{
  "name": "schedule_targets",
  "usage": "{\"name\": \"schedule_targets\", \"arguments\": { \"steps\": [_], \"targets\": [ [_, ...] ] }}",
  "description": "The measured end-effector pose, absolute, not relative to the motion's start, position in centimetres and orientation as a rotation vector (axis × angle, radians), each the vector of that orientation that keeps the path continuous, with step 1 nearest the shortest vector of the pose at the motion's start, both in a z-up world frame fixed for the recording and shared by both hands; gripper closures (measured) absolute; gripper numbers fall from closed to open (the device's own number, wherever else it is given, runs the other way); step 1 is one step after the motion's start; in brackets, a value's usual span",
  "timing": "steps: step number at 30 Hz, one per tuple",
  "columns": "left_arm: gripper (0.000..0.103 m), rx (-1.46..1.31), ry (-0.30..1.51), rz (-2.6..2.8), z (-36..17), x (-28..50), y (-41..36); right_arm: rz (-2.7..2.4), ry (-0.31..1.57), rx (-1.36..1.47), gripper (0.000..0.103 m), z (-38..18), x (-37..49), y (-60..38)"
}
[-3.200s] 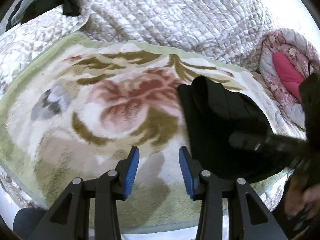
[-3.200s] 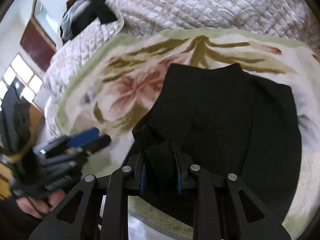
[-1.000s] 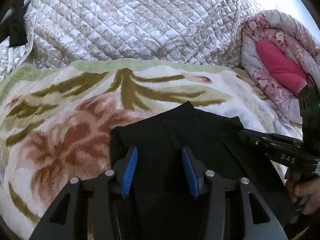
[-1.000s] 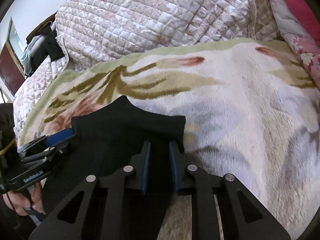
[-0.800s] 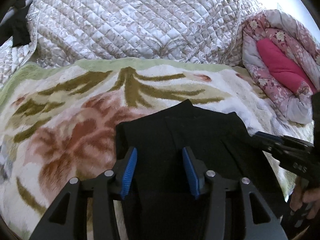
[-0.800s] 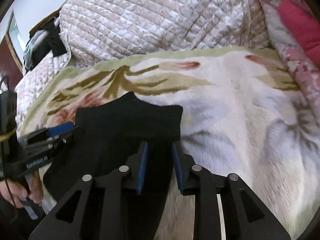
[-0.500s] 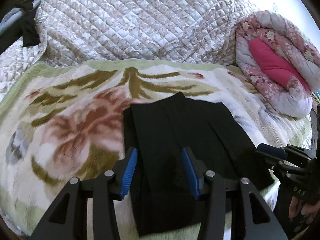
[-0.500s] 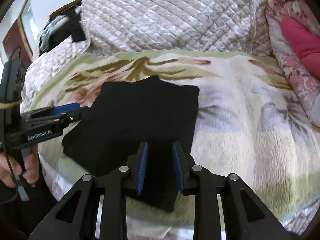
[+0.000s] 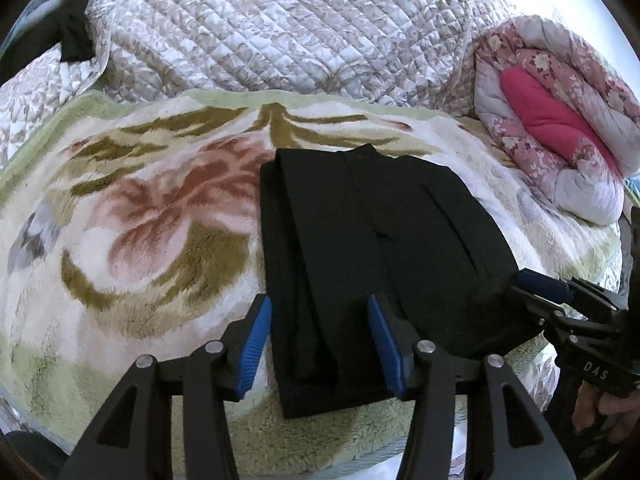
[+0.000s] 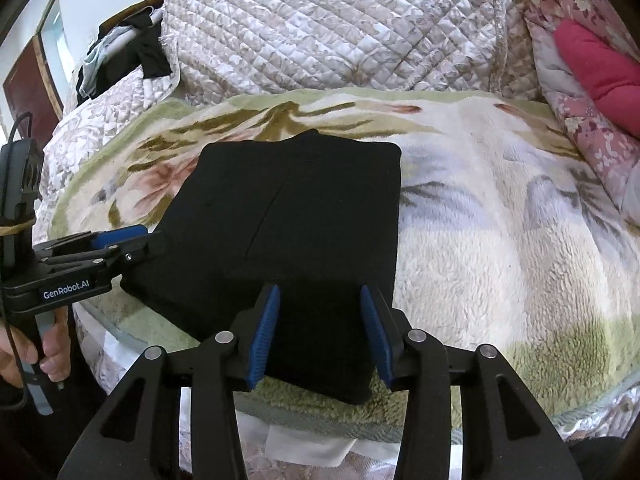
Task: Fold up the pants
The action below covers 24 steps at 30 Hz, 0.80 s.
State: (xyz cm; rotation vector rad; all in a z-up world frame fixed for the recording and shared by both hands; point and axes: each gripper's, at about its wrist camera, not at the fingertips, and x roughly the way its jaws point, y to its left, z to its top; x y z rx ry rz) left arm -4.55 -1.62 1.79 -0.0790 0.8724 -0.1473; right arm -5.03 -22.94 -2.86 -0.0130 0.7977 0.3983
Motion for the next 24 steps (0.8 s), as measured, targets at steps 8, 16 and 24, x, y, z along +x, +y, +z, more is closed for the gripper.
{"name": "schedule_targets", "arguments": {
  "steps": [8, 16, 24],
  "targets": [
    [0.044, -0.11, 0.877, -0.145, 2.0, -4.8, -0.2, 0.418, 0.83, 0.083, 0.051, -1.6, -4.0, -24.6],
    [0.045, -0.169, 0.9, -0.166, 2.1, -2.4, 0.8, 0.427, 0.919, 0.298, 0.051, -2.9, -0.3, -27.6],
    [0.044, -0.219, 0.901, -0.208, 1.4, -0.4, 0.6, 0.478, 0.936, 0.334, 0.051, -3.5, 1.8, -26.9]
  ]
}}
